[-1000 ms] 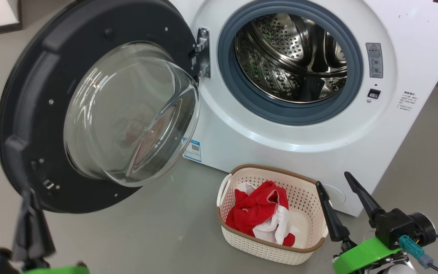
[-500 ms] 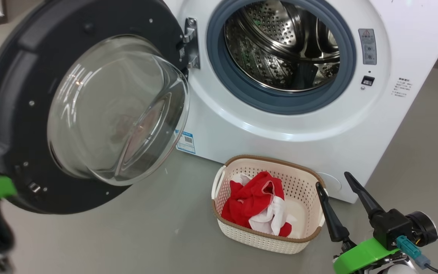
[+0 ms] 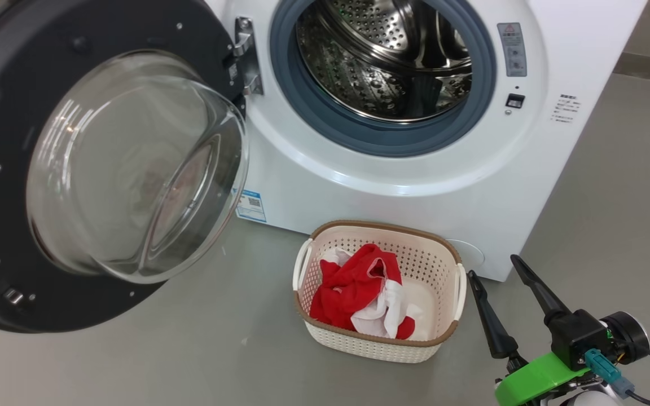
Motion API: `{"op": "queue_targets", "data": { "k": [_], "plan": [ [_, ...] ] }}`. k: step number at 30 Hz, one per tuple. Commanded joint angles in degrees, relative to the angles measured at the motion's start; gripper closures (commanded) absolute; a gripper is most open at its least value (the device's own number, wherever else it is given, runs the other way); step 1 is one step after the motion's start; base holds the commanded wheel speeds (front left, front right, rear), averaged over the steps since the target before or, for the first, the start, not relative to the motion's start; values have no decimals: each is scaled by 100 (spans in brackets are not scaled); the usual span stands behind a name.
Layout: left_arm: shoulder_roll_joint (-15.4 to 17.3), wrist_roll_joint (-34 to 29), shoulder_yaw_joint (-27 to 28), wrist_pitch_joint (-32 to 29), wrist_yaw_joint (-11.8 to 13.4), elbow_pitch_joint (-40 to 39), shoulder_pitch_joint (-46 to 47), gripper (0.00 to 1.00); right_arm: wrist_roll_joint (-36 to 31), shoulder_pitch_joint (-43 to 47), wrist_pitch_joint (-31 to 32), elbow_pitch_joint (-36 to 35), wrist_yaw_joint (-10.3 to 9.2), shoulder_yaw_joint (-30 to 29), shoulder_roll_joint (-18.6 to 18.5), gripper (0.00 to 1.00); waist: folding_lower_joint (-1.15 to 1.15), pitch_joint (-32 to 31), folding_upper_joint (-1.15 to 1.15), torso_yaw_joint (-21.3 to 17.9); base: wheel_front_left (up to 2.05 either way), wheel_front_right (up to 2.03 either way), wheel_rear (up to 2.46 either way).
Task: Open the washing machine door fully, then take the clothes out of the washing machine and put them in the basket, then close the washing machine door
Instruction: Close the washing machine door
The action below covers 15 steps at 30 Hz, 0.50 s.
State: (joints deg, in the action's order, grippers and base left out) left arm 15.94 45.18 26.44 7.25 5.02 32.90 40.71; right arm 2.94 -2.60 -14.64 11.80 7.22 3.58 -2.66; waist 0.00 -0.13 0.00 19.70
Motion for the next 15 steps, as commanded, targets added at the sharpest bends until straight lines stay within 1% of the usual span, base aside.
{"op": "queue_targets", "data": {
  "k": [1,6,10,11,12,15],
  "plan": [
    [445,95,166,-160,-7,142,273,100,-39,-249,-34,-118,26,128,-21,0,0,-9,0,-62,0,0,0],
    [758,482,295,-1037,54,1001,586,100,-66,-232,6,-160,26,156,-21,0,0,-9,0,-163,0,0,0],
    [1045,727,374,-1688,12,1469,718,100,-101,-242,36,-196,26,178,-21,0,0,36,0,-232,0,0,0],
    [1115,790,413,-1810,1,1559,741,100,-105,-245,43,-204,26,187,-21,0,0,44,0,-249,0,0,0],
    [1115,790,413,-1810,1,1559,741,100,-105,-245,43,-204,26,187,-21,0,0,44,0,-249,0,0,0],
    [1248,998,491,-2220,-131,1776,797,100,-129,-247,73,-214,26,209,-21,0,0,67,0,-281,0,0,0]
  ]
}}
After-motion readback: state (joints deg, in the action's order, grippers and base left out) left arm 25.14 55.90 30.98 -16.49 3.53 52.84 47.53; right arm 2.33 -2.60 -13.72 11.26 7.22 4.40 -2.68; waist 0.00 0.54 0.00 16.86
